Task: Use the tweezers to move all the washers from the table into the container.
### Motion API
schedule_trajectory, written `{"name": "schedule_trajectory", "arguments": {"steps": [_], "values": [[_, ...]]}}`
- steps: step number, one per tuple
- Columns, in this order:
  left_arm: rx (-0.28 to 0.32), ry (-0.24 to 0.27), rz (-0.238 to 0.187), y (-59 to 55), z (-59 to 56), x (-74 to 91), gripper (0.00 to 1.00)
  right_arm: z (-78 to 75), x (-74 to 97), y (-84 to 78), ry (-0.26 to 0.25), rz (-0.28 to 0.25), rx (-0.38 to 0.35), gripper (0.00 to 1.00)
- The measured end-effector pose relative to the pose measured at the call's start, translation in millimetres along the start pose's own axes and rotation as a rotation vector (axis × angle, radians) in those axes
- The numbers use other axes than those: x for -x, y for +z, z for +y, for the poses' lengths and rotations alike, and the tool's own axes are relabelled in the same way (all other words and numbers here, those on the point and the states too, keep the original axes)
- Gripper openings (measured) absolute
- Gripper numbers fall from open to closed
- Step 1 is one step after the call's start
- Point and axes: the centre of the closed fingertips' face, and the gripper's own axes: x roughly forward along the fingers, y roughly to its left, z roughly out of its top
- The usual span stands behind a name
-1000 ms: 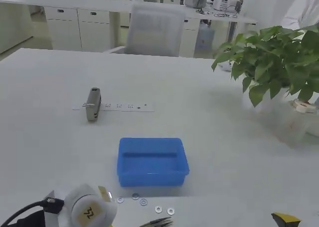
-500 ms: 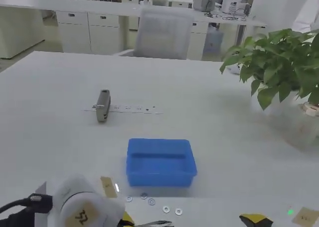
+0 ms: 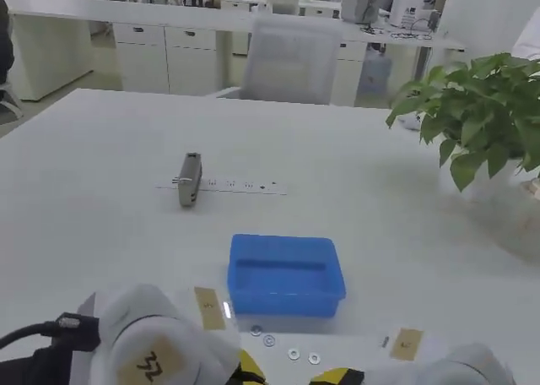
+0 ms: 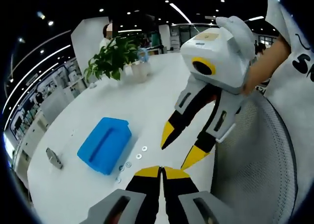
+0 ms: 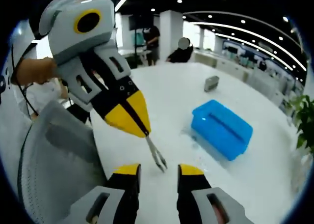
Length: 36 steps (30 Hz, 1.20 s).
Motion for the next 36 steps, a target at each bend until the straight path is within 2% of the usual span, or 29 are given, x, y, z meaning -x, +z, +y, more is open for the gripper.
{"name": "schedule_trajectory", "arguments": {"steps": [2, 5, 8, 10, 18, 24, 26, 27, 28, 29, 30, 31, 32, 34, 36], "values": [[-0.035, -0.031, 0.007, 3.6, -4.5, 1.9, 0.0, 4.8, -6.4, 5.2, 0.039, -0.008, 0.015, 0.2], [-0.067, -0.075, 0.013, 6.8, -10.4, 2.8, 0.0, 11.5, -14.6, 3.9, 0.078, 0.005, 0.048, 0.14], [-0.102, -0.1, 0.01, 10.0, -14.4, 3.6, 0.0, 17.2, -17.0, 4.6, 0.086, 0.002, 0.08, 0.09], [-0.121, -0.105, 0.008, 11.3, -15.6, 4.2, 0.0, 19.4, -16.9, 3.1, 0.092, 0.011, 0.095, 0.05], [-0.181, -0.139, 0.006, 14.2, -23.1, 6.8, 0.0, 23.7, -14.4, 0.4, 0.114, 0.013, 0.148, 0.05], [-0.174, -0.125, -0.018, 19.8, -23.3, 10.4, 0.0, 26.3, -14.1, 5.8, 0.117, 0.005, 0.183, 0.04], [-0.09, -0.061, -0.045, 20.5, -15.4, 11.4, 0.0, 23.9, -14.4, 7.2, 0.104, 0.004, 0.197, 0.03], [-0.074, -0.043, -0.052, 20.4, -12.9, 11.9, 0.0, 21.4, -14.5, 8.0, 0.096, 0.005, 0.196, 0.03], [-0.029, 0.014, -0.086, 21.3, -5.5, 14.2, 0.0, 18.9, -14.0, 10.0, 0.091, 0.0, 0.187, 0.03], [0.001, 0.066, -0.114, 21.6, 0.9, 16.9, 0.05, 15.8, -13.0, 13.7, 0.09, -0.012, 0.164, 0.03], [0.055, 0.128, -0.136, 18.2, 7.8, 21.6, 0.12, 14.0, -12.2, 15.8, 0.089, -0.017, 0.149, 0.03], [0.106, 0.151, -0.149, 15.6, 10.0, 24.8, 0.19, 10.4, -10.9, 19.1, 0.085, -0.023, 0.132, 0.03], [0.17, 0.181, -0.169, 11.9, 12.4, 30.1, 0.22, 7.0, -10.4, 21.5, 0.076, -0.03, 0.121, 0.03], [0.239, 0.265, -0.193, 2.9, 20.9, 41.5, 0.29, 0.0, -9.7, 27.0, 0.071, -0.044, 0.098, 0.03], [0.274, 0.325, -0.193, -5.9, 25.8, 50.5, 0.36, -5.4, -9.1, 31.2, 0.067, -0.054, 0.084, 0.03]]}}
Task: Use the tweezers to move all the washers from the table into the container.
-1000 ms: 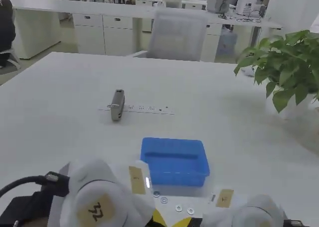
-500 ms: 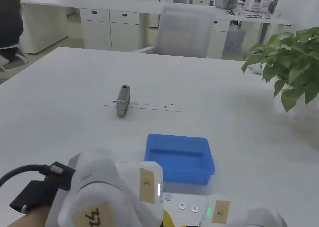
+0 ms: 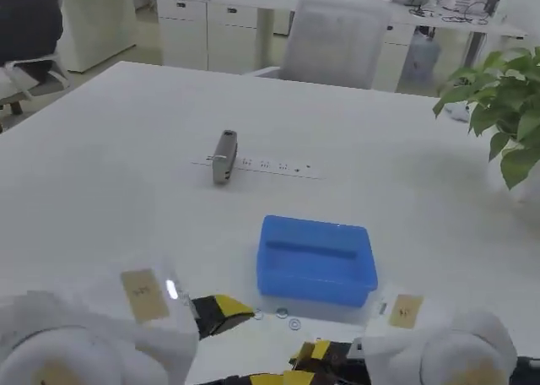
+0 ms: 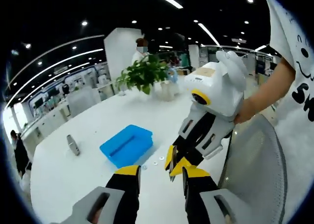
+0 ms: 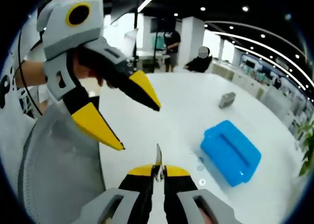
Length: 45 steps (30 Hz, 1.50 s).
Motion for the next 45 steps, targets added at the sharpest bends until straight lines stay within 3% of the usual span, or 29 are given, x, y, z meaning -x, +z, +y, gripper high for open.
{"name": "schedule_trajectory", "arguments": {"steps": [3, 5, 7, 12, 17, 24, 28, 38, 45], "values": [[0.095, 0.085, 0.005, -13.9, 11.4, 13.6, 0.57, -10.3, 0.0, 6.2, -0.007, -0.017, -0.021, 0.03], [0.134, 0.126, 0.018, -24.5, 14.8, 22.0, 0.57, -16.4, -0.8, 10.5, -0.007, -0.027, -0.034, 0.03], [0.156, 0.145, 0.025, -33.1, 14.4, 26.1, 0.64, -22.9, -2.3, 15.0, -0.011, -0.039, -0.04, 0.03], [0.199, 0.182, 0.063, -59.8, 9.7, 30.9, 0.76, -36.7, -11.7, 23.5, -0.006, -0.063, -0.074, 0.03], [0.169, 0.187, 0.095, -71.2, 1.9, 26.5, 0.85, -46.8, -27.0, 23.2, -0.004, -0.057, -0.082, 0.03], [0.179, 0.213, 0.091, -83.0, 0.6, 18.6, 0.92, -58.7, -45.3, 25.2, -0.001, -0.064, -0.086, 0.04], [0.165, 0.228, 0.087, -83.3, 3.7, 17.6, 0.89, -67.1, -55.6, 26.0, -0.009, -0.069, -0.071, 0.04], [0.153, 0.236, 0.149, -95.2, 3.6, 13.0, 0.96, -70.7, -74.5, 19.9, 0.004, -0.055, -0.082, 0.04], [0.203, 0.258, 0.096, -88.7, 10.6, 15.1, 0.99, -73.4, -82.9, 18.3, 0.008, -0.053, -0.083, 0.04]]}}
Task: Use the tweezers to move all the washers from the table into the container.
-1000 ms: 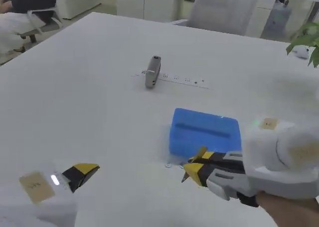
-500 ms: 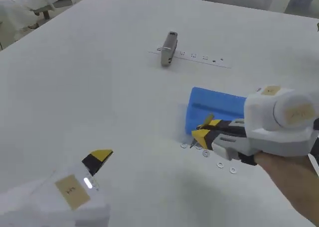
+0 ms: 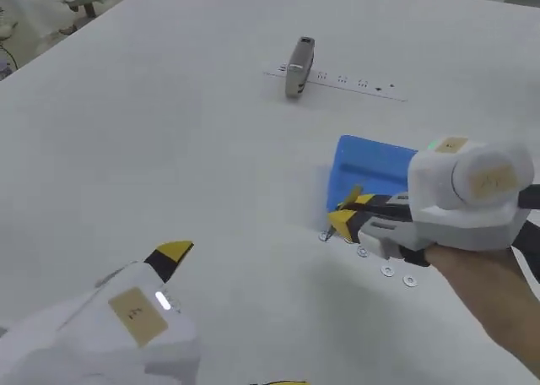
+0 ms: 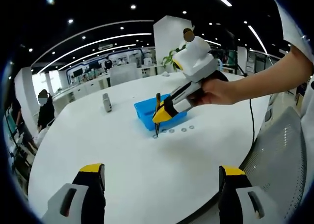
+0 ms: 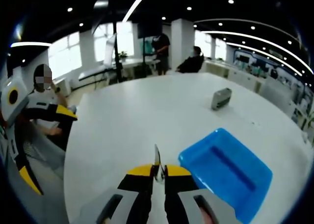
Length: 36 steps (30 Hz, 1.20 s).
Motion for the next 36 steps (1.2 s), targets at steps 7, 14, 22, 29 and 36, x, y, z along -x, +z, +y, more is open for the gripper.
{"name": "schedule_trajectory", "arguments": {"steps": [7, 14, 22, 29, 36], "values": [[-0.012, 0.013, 0.017, -2.6, 1.0, -1.2, 0.99, 1.3, -6.4, -3.7, 0.007, 0.023, 0.013, 0.04], [-0.033, 0.019, 0.021, -3.0, 0.9, -1.8, 0.99, 3.3, -5.8, -3.2, 0.002, 0.03, 0.017, 0.04], [-0.028, 0.008, 0.022, -3.2, -0.9, -1.7, 0.99, 2.8, -1.0, -2.9, -0.015, 0.045, 0.029, 0.02], [-0.038, 0.008, 0.029, -4.2, -1.4, -2.0, 0.99, 3.5, 19.5, 30.4, -0.019, -0.026, 0.042, 0.02], [-0.046, 0.005, 0.046, -7.1, -1.7, -2.8, 0.99, -5.5, 33.0, 53.1, -0.049, -0.072, 0.063, 0.02]]}}
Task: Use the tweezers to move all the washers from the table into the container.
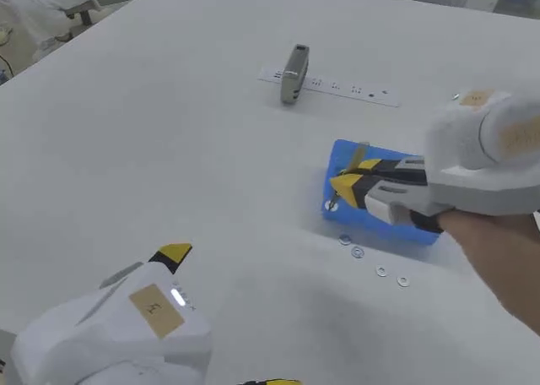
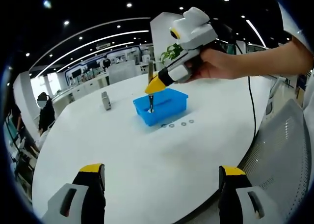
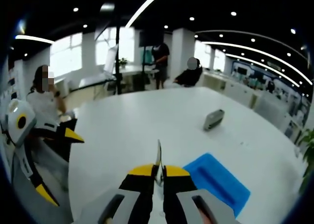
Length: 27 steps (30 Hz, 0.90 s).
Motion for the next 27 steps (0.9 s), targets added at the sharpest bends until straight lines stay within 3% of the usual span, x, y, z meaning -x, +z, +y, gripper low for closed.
{"name": "schedule_trajectory", "arguments": {"steps": [2, 8, 14, 18, 20, 24, 27], "values": [[0.001, -0.006, 0.016, -2.3, -0.9, -0.3, 0.99, -4.7, 1.8, 4.0, -0.013, -0.007, 0.006, 0.02], [0.03, -0.015, 0.006, -0.9, -0.9, -0.4, 0.99, -29.6, 1.7, 13.1, -0.077, -0.034, -0.016, 0.02], [0.025, -0.014, 0.009, -1.5, -1.1, -0.7, 0.99, -52.1, -10.3, 10.8, -0.147, -0.049, -0.055, 0.02], [0.013, -0.01, 0.02, -3.9, -1.2, -1.8, 0.99, -63.1, -24.2, -3.1, -0.175, -0.028, -0.078, 0.02], [0.018, -0.01, 0.04, -7.6, -0.5, -2.8, 0.99, -65.8, -31.7, -12.6, -0.166, -0.014, -0.115, 0.02], [0.011, -0.008, 0.04, -7.9, -0.6, -2.4, 0.99, -70.2, -41.2, -26.2, -0.151, -0.005, -0.189, 0.03], [-0.001, -0.006, 0.052, -10.1, -0.9, -3.0, 0.99, -71.5, -45.9, -32.1, -0.148, 0.005, -0.212, 0.02]]}}
